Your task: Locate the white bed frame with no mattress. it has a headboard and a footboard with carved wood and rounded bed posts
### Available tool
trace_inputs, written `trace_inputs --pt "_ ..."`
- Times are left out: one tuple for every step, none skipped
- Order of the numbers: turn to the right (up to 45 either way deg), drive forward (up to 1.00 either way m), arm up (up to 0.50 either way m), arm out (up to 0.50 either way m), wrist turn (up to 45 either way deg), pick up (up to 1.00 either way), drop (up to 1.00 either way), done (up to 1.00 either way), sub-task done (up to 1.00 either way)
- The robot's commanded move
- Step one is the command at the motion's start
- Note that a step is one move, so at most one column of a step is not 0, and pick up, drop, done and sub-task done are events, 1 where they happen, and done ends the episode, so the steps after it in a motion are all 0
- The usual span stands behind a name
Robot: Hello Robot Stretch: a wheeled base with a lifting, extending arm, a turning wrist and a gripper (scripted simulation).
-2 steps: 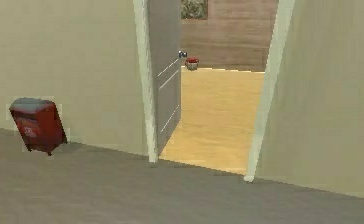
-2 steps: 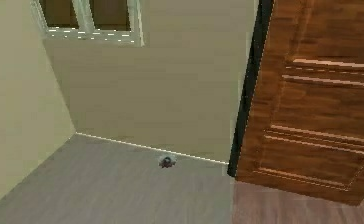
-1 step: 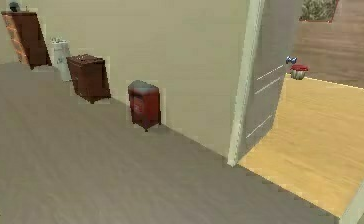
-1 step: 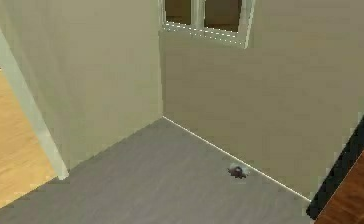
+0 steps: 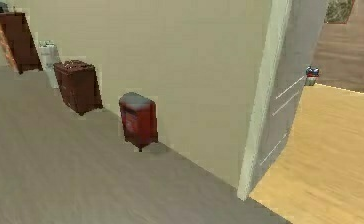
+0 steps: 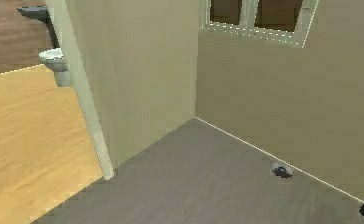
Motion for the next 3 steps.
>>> trace_inputs --pt "-45.0 0.00 0.00 0.00 0.0 0.00 0.00 0.00 0.00" --pt "-3.0 0.00 0.00 0.00 0.0 0.00 0.00 0.00 0.00" --pt "0.0 0.05 0.00 0.00 0.0 0.00 0.00 0.00 0.00"
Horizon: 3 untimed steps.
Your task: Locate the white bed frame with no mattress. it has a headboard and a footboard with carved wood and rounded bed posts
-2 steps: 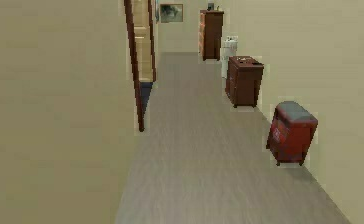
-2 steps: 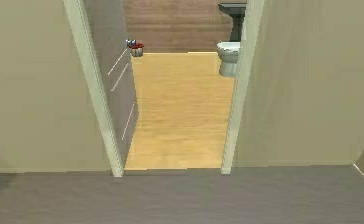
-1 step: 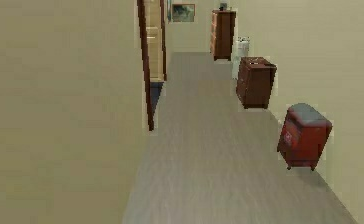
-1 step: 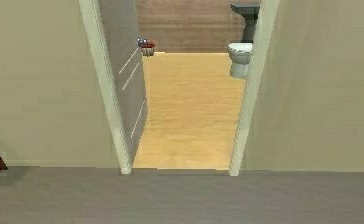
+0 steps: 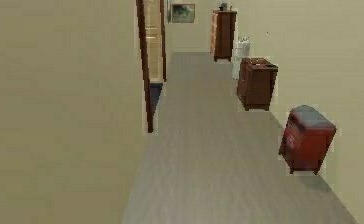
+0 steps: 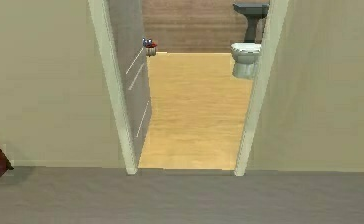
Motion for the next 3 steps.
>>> trace_inputs --pt "0.0 1.00 0.00 0.00 0.0 0.00 0.00 0.00 0.00" --pt "0.0 1.00 0.00 0.00 0.0 0.00 0.00 0.00 0.00" --pt "6.0 0.00 0.00 0.00 0.0 0.00 0.00 0.00 0.00"
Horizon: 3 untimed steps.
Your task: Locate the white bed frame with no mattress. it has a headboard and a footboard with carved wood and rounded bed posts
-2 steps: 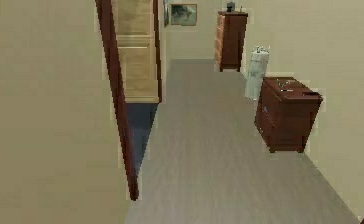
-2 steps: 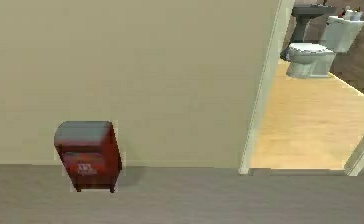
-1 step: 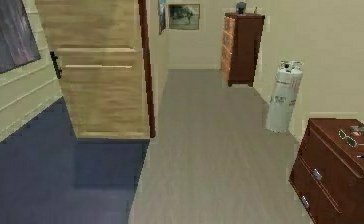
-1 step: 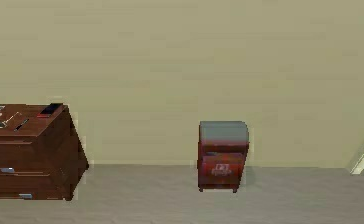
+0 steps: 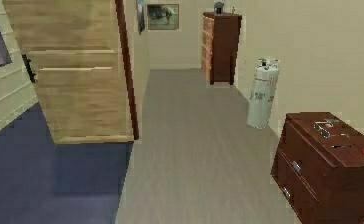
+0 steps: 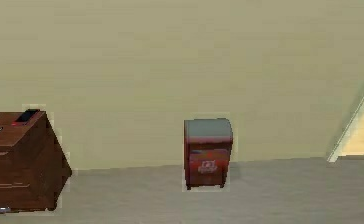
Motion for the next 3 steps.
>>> trace_inputs --pt "0.0 0.45 0.00 0.00 0.0 0.00 0.00 0.00 0.00" --pt "-42.0 0.00 0.00 0.00 0.0 0.00 0.00 0.00 0.00" --pt "0.0 0.40 0.00 0.00 0.0 0.00 0.00 0.00 0.00"
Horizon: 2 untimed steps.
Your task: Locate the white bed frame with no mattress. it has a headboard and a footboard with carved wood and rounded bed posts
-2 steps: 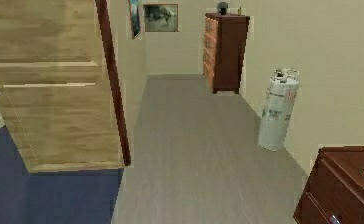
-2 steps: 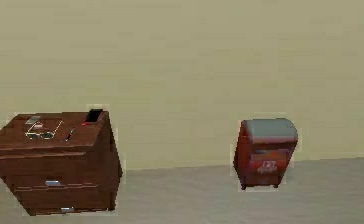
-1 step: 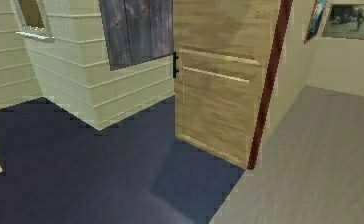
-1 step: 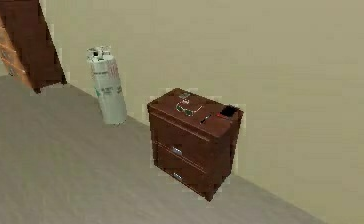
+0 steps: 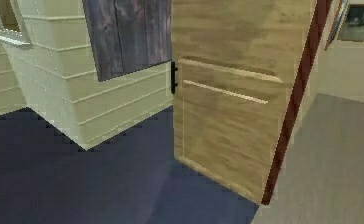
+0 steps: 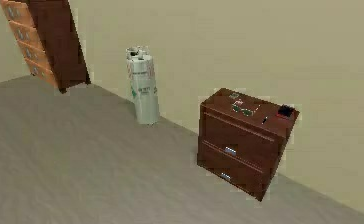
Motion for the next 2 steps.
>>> trace_inputs --pt "-12.0 0.00 0.00 0.00 0.0 0.00 0.00 0.00 0.00" --pt "0.0 1.00 0.00 0.00 0.0 0.00 0.00 0.00 0.00"
